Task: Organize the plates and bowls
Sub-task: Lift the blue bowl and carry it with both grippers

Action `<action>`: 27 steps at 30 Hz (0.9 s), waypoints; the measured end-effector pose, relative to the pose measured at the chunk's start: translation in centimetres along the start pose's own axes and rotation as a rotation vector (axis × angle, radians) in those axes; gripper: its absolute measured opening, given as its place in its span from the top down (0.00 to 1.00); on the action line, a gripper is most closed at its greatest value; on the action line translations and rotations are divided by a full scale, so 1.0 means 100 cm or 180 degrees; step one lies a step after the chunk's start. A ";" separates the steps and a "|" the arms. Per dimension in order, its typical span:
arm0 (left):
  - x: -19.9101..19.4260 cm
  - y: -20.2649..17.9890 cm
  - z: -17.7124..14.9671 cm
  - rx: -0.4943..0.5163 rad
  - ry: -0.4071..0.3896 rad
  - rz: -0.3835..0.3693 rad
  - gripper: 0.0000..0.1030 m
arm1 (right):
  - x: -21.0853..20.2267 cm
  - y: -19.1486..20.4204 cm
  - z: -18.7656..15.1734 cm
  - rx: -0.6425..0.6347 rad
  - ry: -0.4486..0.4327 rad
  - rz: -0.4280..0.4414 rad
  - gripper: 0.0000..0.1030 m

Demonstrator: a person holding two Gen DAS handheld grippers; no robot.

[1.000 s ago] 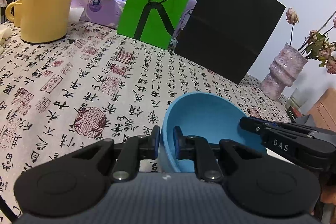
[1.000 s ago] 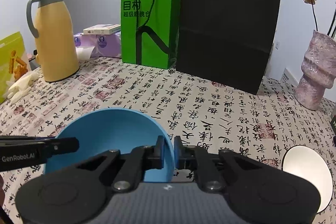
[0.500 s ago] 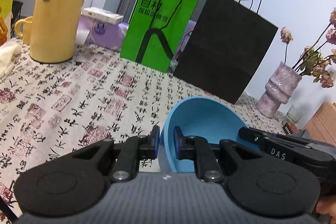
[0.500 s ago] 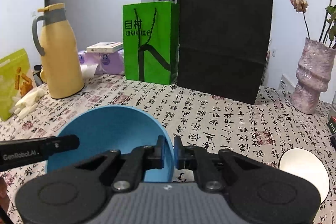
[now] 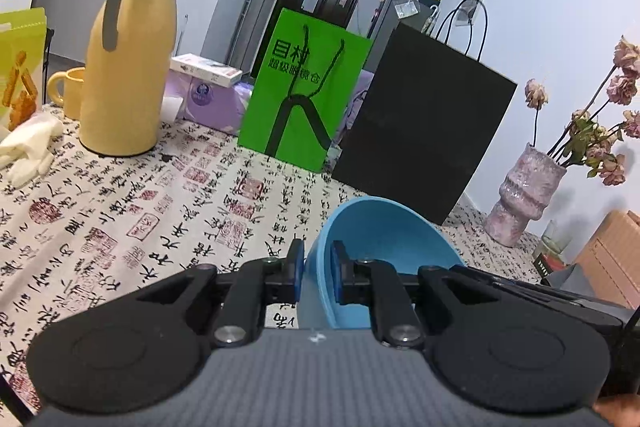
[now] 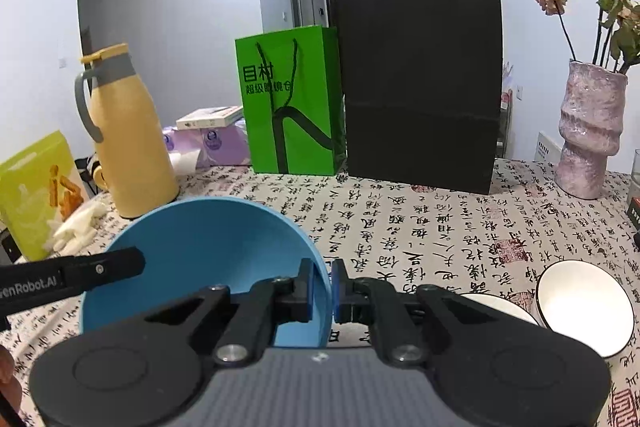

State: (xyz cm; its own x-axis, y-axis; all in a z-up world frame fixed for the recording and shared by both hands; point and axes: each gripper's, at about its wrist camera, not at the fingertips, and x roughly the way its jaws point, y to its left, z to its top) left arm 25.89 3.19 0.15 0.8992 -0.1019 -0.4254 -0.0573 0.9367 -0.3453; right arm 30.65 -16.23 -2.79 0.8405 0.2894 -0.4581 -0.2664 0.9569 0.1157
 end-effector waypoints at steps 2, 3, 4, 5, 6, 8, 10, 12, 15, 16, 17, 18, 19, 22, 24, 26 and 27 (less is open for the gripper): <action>-0.008 -0.001 0.002 0.0022 -0.0042 0.0004 0.86 | -0.007 0.003 0.001 0.0007 -0.0049 0.0019 0.91; -0.013 -0.001 0.003 0.0029 -0.0067 0.0007 0.86 | -0.010 0.004 0.001 0.0015 -0.0068 0.0032 0.91; -0.017 0.000 0.003 0.0031 -0.0087 0.0010 0.86 | -0.013 0.006 0.001 0.0027 -0.0085 0.0050 0.91; -0.021 0.000 0.004 0.0030 -0.0108 0.0015 0.86 | -0.016 0.007 0.001 0.0033 -0.0095 0.0064 0.91; -0.026 0.001 0.005 0.0026 -0.0132 0.0021 0.86 | -0.018 0.010 0.001 0.0038 -0.0109 0.0076 0.91; -0.033 0.003 0.006 0.0022 -0.0172 0.0036 0.86 | -0.023 0.015 0.000 0.0037 -0.0128 0.0085 0.91; -0.041 0.005 0.007 0.0027 -0.0214 0.0043 0.86 | -0.027 0.021 -0.001 0.0028 -0.0148 0.0089 0.91; -0.048 0.007 0.007 0.0024 -0.0242 0.0051 0.86 | -0.031 0.026 -0.002 0.0044 -0.0150 0.0106 0.91; -0.059 0.012 0.006 0.0015 -0.0267 0.0077 0.86 | -0.036 0.034 -0.003 0.0055 -0.0143 0.0120 0.91; -0.062 0.014 0.006 0.0013 -0.0280 0.0086 0.86 | -0.039 0.038 -0.003 0.0057 -0.0162 0.0129 0.91; -0.066 0.016 0.006 0.0010 -0.0291 0.0099 0.86 | -0.042 0.041 -0.004 0.0055 -0.0181 0.0139 0.91; -0.068 0.019 0.006 0.0007 -0.0299 0.0104 0.86 | -0.044 0.044 -0.004 0.0048 -0.0196 0.0146 0.91; -0.072 0.021 0.005 0.0004 -0.0309 0.0113 0.86 | -0.047 0.049 -0.005 0.0036 -0.0213 0.0158 0.91; -0.084 0.030 0.004 -0.0013 -0.0348 0.0168 0.86 | -0.051 0.061 -0.006 0.0013 -0.0243 0.0214 0.91; -0.090 0.036 0.004 -0.0030 -0.0365 0.0199 0.86 | -0.053 0.069 -0.008 -0.0008 -0.0253 0.0247 0.91; -0.097 0.042 0.004 -0.0047 -0.0375 0.0232 0.86 | -0.054 0.076 -0.010 -0.0002 -0.0243 0.0276 0.91; -0.100 0.044 0.004 -0.0043 -0.0392 0.0248 0.86 | -0.055 0.079 -0.011 0.0002 -0.0240 0.0293 0.91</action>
State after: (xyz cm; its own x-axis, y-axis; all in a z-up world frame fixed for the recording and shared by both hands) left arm 16.76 8.49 3.20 0.9382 0.0134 -0.3459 -0.1340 0.9355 -0.3270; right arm 23.41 -10.30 -0.37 0.8456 0.3770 -0.3779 -0.3439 0.9262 0.1546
